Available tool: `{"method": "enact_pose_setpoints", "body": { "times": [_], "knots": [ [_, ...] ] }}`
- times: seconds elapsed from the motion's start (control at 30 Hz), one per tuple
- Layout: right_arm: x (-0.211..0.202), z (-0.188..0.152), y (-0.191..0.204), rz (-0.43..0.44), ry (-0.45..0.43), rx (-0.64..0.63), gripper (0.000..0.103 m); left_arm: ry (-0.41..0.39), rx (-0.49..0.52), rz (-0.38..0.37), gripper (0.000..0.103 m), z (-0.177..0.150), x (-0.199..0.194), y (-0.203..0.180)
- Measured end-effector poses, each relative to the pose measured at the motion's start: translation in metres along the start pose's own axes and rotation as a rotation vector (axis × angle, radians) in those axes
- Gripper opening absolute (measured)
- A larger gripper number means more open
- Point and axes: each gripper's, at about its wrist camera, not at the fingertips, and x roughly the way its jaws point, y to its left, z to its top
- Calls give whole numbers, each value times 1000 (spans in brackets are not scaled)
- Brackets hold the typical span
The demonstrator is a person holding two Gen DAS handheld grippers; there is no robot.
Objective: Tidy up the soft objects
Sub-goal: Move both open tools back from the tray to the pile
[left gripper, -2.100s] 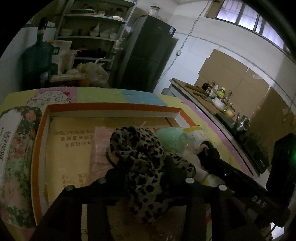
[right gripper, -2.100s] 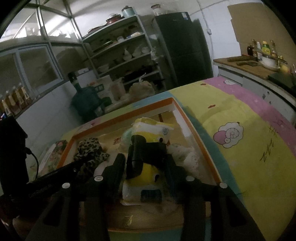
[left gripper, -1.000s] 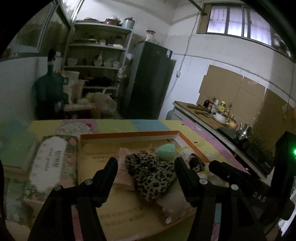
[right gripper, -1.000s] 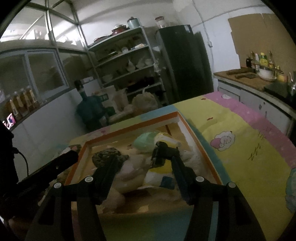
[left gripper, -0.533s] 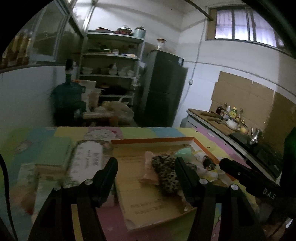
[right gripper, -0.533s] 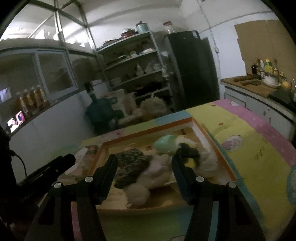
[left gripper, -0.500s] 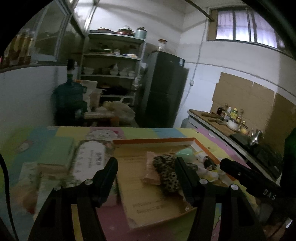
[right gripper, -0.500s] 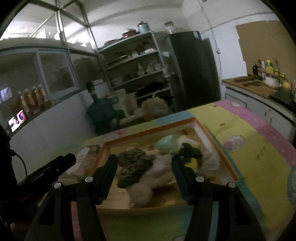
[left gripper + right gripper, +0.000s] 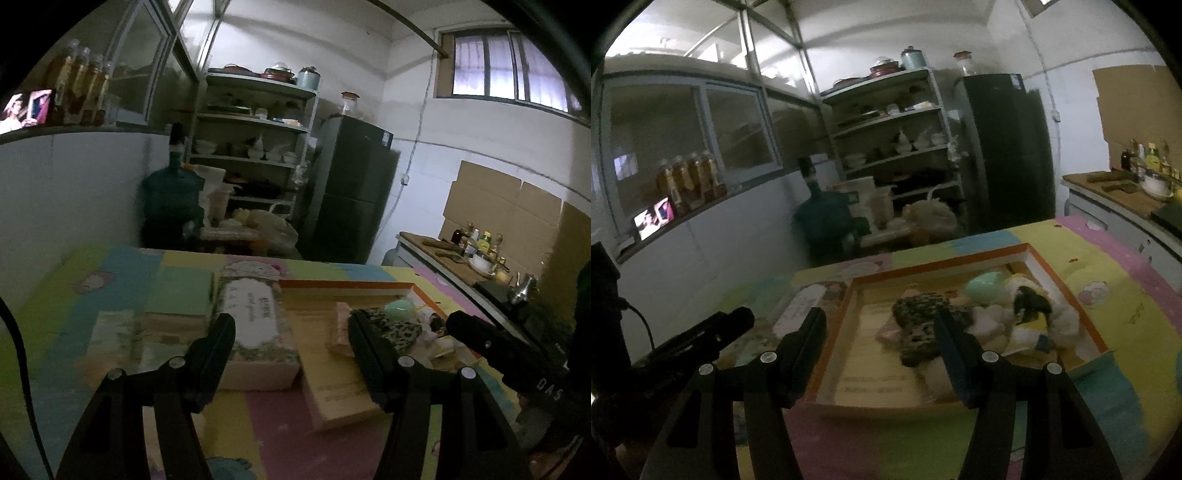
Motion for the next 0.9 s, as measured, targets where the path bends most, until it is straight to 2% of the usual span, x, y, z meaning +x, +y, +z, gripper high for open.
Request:
{"method": "enact_pose_setpoints", "body": {
  "times": [0.43, 0.9],
  "knots": [
    [-4, -2, 41, 38, -1, -54, 62, -32, -26, 31, 63, -3, -32, 31],
    [1, -11, 81, 72, 24, -119, 63, -71, -111, 122, 63, -13, -68, 98]
  ]
}}
